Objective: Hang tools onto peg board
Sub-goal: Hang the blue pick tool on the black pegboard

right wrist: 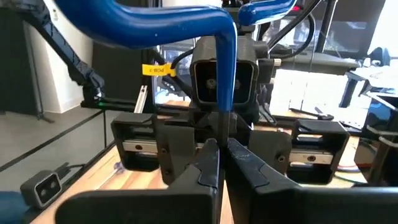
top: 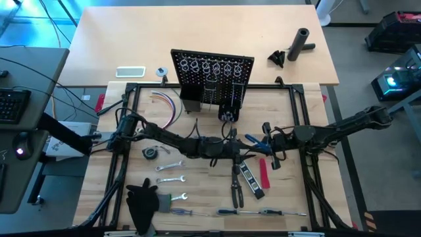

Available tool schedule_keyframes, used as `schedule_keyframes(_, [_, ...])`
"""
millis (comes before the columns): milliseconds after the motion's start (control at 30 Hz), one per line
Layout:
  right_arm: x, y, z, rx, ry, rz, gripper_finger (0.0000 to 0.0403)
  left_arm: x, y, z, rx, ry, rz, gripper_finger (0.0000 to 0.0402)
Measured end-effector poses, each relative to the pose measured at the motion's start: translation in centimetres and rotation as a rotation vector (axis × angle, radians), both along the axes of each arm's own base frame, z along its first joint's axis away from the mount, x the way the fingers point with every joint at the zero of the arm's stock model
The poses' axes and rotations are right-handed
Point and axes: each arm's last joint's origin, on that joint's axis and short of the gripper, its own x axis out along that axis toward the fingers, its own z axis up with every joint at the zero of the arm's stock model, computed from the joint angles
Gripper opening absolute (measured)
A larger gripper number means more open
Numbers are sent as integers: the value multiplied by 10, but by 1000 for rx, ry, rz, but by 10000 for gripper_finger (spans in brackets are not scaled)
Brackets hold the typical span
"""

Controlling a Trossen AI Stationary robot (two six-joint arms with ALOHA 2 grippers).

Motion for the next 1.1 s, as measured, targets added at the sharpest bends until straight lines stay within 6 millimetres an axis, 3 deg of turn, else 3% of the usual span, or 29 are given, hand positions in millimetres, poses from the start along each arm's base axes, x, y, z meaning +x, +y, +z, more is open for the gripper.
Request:
schedule_keyframes(467, [-5, -1, -1, -2, 39, 1, 0, -3, 9, 7, 11, 37, -13, 79])
schedule_keyframes(733, [-5, -1, -3, -9, 53, -5, 0, -3, 11, 3, 15, 74, -11, 10])
schedule_keyframes(933, [-5, -2, -4, -6, 64, -29, 2, -4, 9, 2, 70, 87, 58, 6])
schedule_keyframes(1100, [-5, -4, -5, 22, 86, -67, 31, -4, 13, 1, 91, 99, 100, 4])
